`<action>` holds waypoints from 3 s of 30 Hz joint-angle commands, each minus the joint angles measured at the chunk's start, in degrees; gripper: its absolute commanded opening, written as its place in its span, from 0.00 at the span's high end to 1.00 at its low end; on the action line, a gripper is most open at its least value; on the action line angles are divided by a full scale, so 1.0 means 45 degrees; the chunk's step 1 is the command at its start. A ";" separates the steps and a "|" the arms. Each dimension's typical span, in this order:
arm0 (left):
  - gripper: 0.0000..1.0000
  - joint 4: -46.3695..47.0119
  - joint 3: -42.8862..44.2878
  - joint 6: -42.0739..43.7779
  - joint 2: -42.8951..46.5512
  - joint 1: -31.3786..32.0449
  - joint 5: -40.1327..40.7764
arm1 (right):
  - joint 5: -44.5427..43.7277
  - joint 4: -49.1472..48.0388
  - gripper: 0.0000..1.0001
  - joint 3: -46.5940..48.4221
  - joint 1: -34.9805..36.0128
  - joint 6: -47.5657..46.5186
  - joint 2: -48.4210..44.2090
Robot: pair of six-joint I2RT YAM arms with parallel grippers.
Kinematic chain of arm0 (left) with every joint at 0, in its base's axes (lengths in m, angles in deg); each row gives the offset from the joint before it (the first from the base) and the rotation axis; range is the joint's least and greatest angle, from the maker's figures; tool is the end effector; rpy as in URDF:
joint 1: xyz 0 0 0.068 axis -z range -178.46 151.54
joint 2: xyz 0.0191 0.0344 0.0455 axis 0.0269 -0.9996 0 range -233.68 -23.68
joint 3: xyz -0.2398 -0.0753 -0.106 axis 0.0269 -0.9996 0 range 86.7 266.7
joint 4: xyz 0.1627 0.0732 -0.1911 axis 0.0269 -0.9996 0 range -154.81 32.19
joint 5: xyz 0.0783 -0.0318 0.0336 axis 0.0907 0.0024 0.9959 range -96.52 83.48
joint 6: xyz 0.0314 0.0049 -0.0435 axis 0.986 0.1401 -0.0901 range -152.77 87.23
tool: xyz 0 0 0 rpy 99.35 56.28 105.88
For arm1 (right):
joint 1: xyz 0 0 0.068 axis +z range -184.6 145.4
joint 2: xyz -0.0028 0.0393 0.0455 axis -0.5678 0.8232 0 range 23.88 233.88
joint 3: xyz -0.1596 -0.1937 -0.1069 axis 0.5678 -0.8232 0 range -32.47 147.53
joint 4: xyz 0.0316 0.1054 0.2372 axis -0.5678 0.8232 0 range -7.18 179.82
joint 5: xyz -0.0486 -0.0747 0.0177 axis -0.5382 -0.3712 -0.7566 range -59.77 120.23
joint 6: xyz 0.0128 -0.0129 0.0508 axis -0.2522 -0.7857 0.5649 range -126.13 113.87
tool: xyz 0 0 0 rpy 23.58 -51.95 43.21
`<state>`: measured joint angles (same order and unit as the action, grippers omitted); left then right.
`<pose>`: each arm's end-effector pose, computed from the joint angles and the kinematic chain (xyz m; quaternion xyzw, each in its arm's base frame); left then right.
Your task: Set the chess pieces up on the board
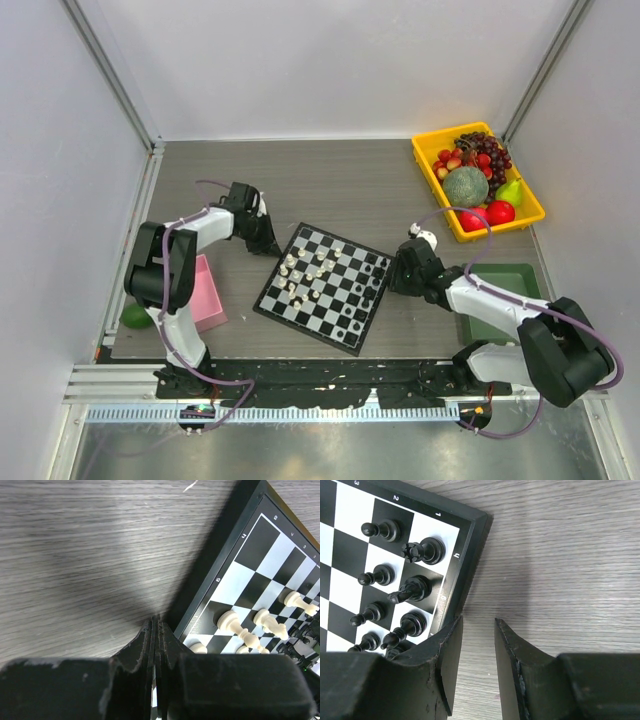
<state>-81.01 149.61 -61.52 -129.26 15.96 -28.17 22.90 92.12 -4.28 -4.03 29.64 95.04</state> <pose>0.3411 -0.1013 0.1481 -0.0808 0.9579 -0.2464 0.1234 0.1932 0.1089 0.1537 0.0636 0.9424 0.1258 0.3032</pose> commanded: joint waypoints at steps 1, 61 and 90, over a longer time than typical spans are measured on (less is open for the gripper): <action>0.92 0.0311 -0.0582 -0.0953 -0.0327 0.1035 -0.1166 | 0.0497 -0.0368 0.60 0.0669 -0.0190 -0.0253 0.0301; 0.94 0.2364 -0.4762 -0.2478 0.1978 0.2519 0.0943 | -0.0128 0.2112 0.58 0.3697 -0.2574 -0.2968 0.1141; 0.16 -0.2735 -0.2242 -0.0935 1.0098 0.2090 0.5142 | 0.3250 0.4632 0.43 0.7875 -0.2438 -0.3828 0.1842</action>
<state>-91.85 138.64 -66.73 -92.41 25.42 -8.89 32.65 112.04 26.97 -15.81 13.38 100.24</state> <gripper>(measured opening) 0.786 0.571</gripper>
